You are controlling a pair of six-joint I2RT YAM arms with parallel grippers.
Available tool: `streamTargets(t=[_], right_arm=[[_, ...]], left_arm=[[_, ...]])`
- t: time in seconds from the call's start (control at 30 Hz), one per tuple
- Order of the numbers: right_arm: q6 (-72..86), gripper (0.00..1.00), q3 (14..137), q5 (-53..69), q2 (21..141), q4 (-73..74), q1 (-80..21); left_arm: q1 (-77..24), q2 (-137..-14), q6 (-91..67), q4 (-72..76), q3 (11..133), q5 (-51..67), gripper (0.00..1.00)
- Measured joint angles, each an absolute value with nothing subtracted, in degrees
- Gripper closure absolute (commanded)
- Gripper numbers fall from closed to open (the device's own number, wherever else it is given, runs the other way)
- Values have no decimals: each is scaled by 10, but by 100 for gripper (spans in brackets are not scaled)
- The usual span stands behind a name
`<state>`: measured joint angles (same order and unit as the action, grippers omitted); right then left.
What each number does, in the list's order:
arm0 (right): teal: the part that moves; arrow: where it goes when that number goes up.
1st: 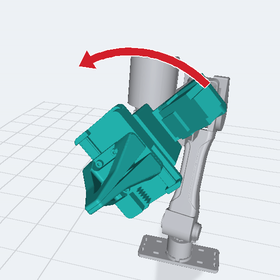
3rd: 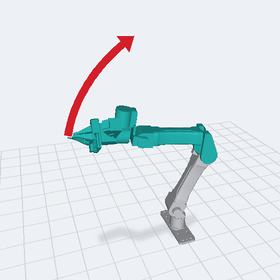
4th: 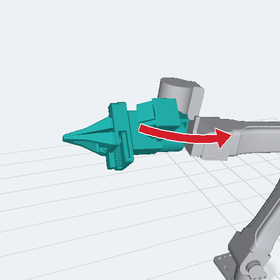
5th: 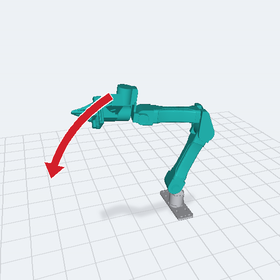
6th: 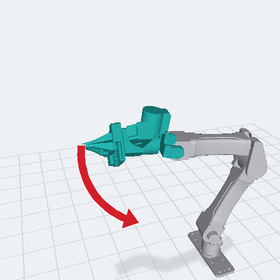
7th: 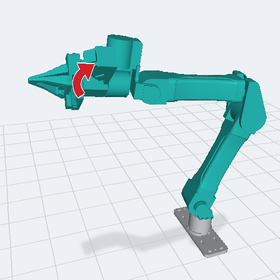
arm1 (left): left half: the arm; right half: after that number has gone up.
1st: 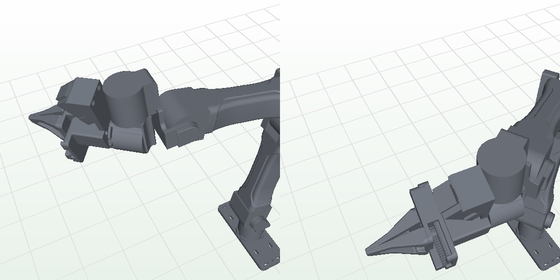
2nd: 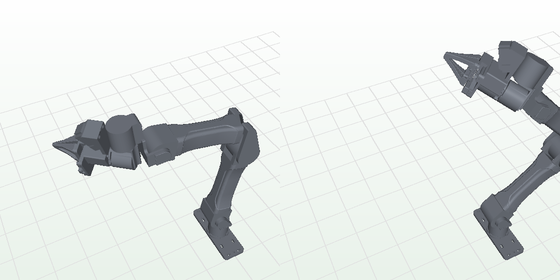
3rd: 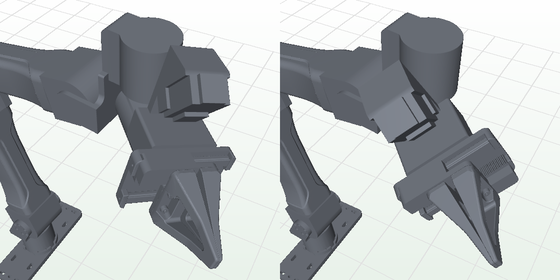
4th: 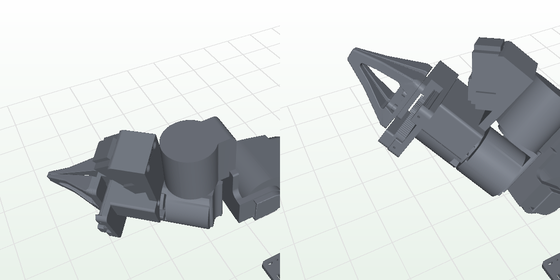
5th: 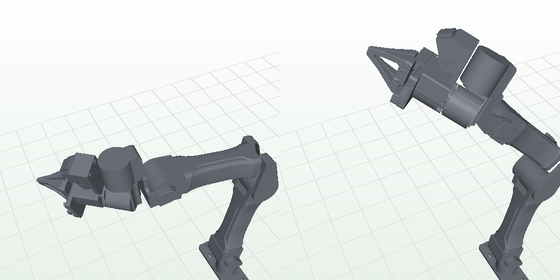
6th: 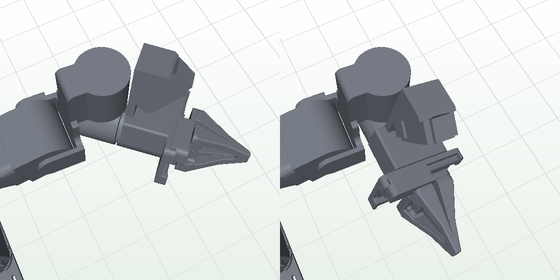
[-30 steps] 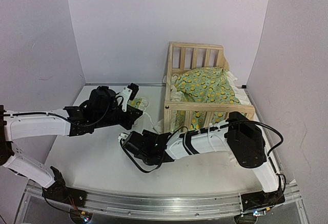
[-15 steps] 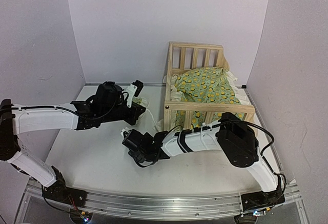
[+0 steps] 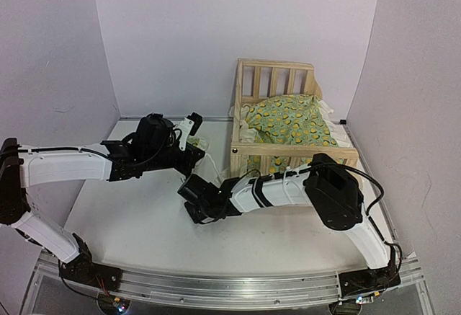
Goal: Set up the pet bed
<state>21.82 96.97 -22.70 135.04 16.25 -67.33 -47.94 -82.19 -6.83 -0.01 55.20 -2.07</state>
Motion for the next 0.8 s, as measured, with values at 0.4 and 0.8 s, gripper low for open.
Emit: streamTargets(t=[0.4,0.8], right_arm=[[200,100,824,-154,1267,82,-686],[153,100,583,-68,928,-37,-751]], left_arm=[[-479,-818,-71,2,536,-23,100],[-502,-773,-163,43,379,43,100]])
